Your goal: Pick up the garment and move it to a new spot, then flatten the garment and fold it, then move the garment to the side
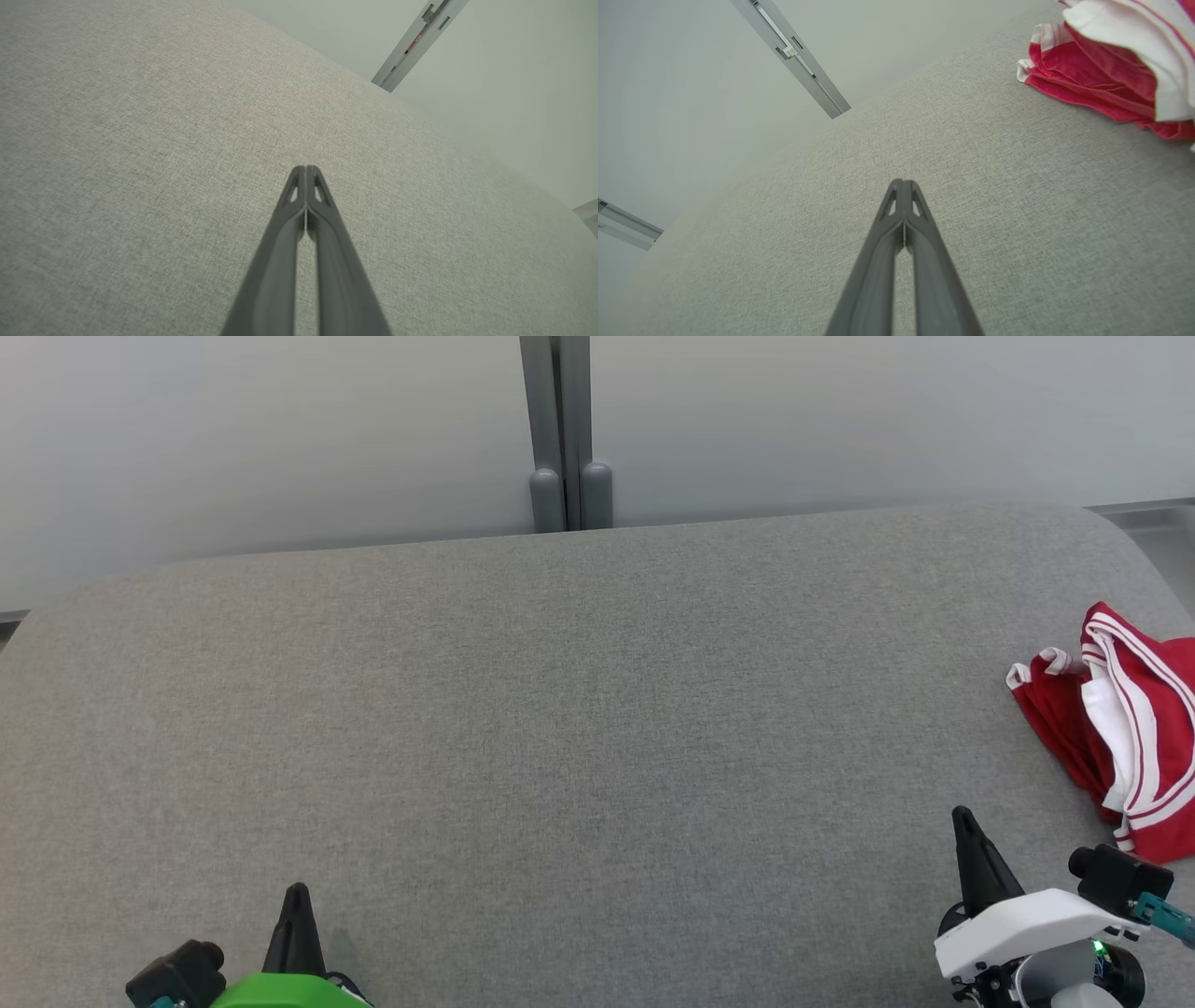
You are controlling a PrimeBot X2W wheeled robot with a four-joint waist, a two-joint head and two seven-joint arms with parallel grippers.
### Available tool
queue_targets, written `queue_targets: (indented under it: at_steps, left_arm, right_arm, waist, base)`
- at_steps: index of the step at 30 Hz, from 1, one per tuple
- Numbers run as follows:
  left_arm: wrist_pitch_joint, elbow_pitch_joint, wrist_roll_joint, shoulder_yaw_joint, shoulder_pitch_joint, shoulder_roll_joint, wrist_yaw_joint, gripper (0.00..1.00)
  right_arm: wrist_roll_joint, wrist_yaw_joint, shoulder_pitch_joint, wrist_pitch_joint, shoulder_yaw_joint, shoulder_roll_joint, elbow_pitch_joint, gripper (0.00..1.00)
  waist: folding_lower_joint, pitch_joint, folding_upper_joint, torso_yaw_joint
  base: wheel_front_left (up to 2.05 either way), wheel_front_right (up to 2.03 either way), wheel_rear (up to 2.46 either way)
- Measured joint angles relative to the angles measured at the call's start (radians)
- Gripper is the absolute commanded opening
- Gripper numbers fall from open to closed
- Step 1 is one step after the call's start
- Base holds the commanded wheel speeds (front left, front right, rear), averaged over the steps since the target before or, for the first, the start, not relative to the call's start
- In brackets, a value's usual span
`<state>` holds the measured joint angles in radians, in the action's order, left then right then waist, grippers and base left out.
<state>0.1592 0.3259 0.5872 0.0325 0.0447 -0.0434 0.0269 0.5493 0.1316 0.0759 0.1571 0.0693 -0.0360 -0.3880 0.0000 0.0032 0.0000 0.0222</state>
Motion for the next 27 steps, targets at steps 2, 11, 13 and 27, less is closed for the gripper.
queue_targets:
  at_steps: [2,11,13,27]
  left_arm:
    - [-0.008,-0.002,0.036,-0.004,-0.007,0.0,0.004,0.0]
    - [-0.044,-0.013,0.164,-0.024,-0.022,0.0,0.017,0.0]
    - [-0.05,-0.015,0.188,-0.027,-0.027,0.0,0.017,0.0]
    - [-0.097,-0.029,0.364,-0.052,-0.056,0.0,0.035,0.0]
  right_arm:
    - [0.035,0.0,0.0,-0.009,0.002,0.0,0.005,0.0]
    - [0.168,0.0,0.002,-0.043,0.007,-0.002,0.023,0.0]
    - [0.196,0.0,0.002,-0.051,0.008,-0.002,0.026,0.0]
    - [0.378,0.0,0.006,-0.096,0.015,-0.004,0.05,0.0]
  waist:
    - [0.0,0.0,0.0,0.0]
    - [0.0,0.0,0.0,-0.002]
    - [0.0,0.0,0.0,-0.003]
    - [0.0,0.0,0.0001,-0.006]
  base:
    - [0.0,0.0,0.0]
    - [0.0,0.0,0.0]
    - [0.0,0.0,0.0]
    - [0.0,0.0,0.0]
